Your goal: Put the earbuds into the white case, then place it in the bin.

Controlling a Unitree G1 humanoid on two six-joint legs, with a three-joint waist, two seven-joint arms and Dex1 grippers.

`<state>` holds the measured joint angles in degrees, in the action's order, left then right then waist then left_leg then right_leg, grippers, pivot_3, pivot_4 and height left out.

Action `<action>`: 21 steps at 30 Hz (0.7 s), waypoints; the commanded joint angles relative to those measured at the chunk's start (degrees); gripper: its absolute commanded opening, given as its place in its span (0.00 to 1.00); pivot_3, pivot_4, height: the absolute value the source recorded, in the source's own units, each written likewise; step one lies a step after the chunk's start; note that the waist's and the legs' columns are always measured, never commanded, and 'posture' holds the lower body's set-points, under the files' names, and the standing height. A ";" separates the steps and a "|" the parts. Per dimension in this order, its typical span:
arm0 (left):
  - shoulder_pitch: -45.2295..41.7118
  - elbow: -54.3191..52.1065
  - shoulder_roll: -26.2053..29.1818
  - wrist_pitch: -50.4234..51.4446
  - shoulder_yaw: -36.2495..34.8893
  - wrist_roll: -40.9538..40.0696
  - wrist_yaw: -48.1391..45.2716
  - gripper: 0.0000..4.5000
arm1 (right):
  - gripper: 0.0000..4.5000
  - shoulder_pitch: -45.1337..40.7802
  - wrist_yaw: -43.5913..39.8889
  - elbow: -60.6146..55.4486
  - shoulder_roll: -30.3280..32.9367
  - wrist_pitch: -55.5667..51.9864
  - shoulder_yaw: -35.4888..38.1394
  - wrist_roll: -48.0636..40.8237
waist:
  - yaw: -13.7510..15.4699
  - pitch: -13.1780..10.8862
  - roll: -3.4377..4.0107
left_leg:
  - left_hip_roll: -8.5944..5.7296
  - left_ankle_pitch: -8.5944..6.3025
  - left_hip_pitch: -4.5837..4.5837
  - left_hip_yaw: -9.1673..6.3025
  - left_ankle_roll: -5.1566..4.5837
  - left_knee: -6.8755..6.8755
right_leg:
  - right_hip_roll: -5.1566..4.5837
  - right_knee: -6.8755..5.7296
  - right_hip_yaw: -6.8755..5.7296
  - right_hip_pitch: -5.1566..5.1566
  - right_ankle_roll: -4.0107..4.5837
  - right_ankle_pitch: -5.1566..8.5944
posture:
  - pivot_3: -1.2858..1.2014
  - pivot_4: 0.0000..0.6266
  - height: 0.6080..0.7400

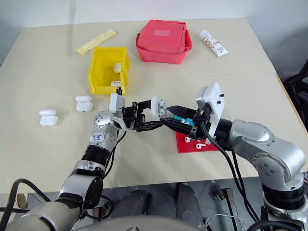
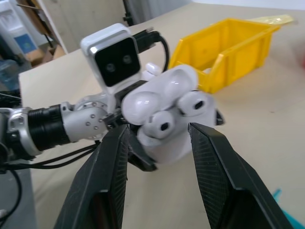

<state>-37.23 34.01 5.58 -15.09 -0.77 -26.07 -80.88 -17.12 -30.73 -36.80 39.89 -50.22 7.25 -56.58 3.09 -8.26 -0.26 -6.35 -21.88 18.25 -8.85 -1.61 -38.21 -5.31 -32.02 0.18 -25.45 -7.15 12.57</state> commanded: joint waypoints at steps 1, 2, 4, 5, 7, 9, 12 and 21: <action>-1.29 -1.27 0.86 -0.62 -0.47 -0.25 -0.15 0.61 | 0.46 -0.32 0.34 -2.18 1.53 -0.11 2.34 -1.65 | -0.01 0.00 0.00 | 0.01 0.00 0.00 0.00 0.00 0.00 | 0.00 0.00 0.00 0.00 0.00 0.00 | 0.52 0.24 1.00; -1.38 -1.37 1.36 -0.57 -0.27 0.34 0.12 0.61 | 0.46 -0.05 0.57 -2.37 2.14 -0.25 2.84 -1.55 | 0.00 0.00 0.00 | 0.01 0.00 0.00 0.00 0.00 0.00 | -0.01 0.00 0.00 0.00 0.00 0.00 | 0.52 0.24 1.00; -1.74 -1.70 2.85 -0.92 0.68 2.61 1.15 0.61 | 0.46 0.47 0.96 -3.01 4.02 -0.71 3.71 -0.83 | 0.02 0.00 0.00 | 0.01 0.00 0.00 0.00 0.00 0.00 | -0.02 0.00 0.00 0.00 0.00 0.00 | 0.52 0.24 1.00; -1.99 -1.92 3.73 -1.09 1.38 4.16 1.89 0.61 | 0.46 0.54 1.15 -3.31 5.15 -1.03 3.89 -0.33 | 0.06 0.00 0.00 | 0.00 0.00 0.00 0.00 0.00 0.00 | -0.01 0.00 0.00 0.00 0.00 0.00 | 0.52 0.24 1.00; -2.56 -3.04 5.74 -1.03 3.18 7.74 3.88 0.61 | 0.46 -0.08 1.99 -4.26 7.59 -2.39 4.21 0.00 | 0.06 0.00 0.00 | -0.01 0.00 0.01 0.00 0.00 0.00 | 0.00 0.00 0.00 0.00 0.00 0.00 | 0.52 0.24 1.00; -3.26 -4.36 7.23 -0.49 4.67 10.33 5.63 0.61 | 0.46 -2.56 3.61 -5.07 8.91 -3.92 4.10 -1.52 | 0.06 0.00 -0.01 | 0.00 0.00 0.00 0.01 0.00 0.01 | 0.00 0.01 0.00 0.00 0.00 0.00 | 0.52 0.24 1.00; -4.73 -5.84 8.65 -0.12 6.20 12.72 7.20 0.61 | 0.42 -9.42 6.80 -5.13 9.48 -7.26 1.99 -3.40 | 0.03 -0.01 0.01 | 0.01 0.00 0.03 0.02 0.00 0.00 | -0.05 0.00 0.02 -0.01 -0.02 -0.01 | 0.52 0.24 1.00; -7.36 -6.69 9.54 1.04 8.71 15.73 11.23 0.61 | 0.01 -26.60 13.13 -1.30 2.65 -16.61 -11.41 -0.59 | -0.05 0.01 -0.01 | 0.05 0.00 0.05 0.00 0.01 0.01 | -0.07 0.02 -0.01 -0.04 -0.01 -0.01 | 0.52 0.24 1.00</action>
<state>-43.56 29.46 15.50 -14.07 7.96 -9.58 -70.50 -42.34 -17.98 -37.68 43.16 -66.20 -3.11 -57.85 3.04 -8.25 -0.27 -6.31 -21.89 18.30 -8.85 -1.60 -38.20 -5.39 -32.00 0.17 -25.49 -7.16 12.56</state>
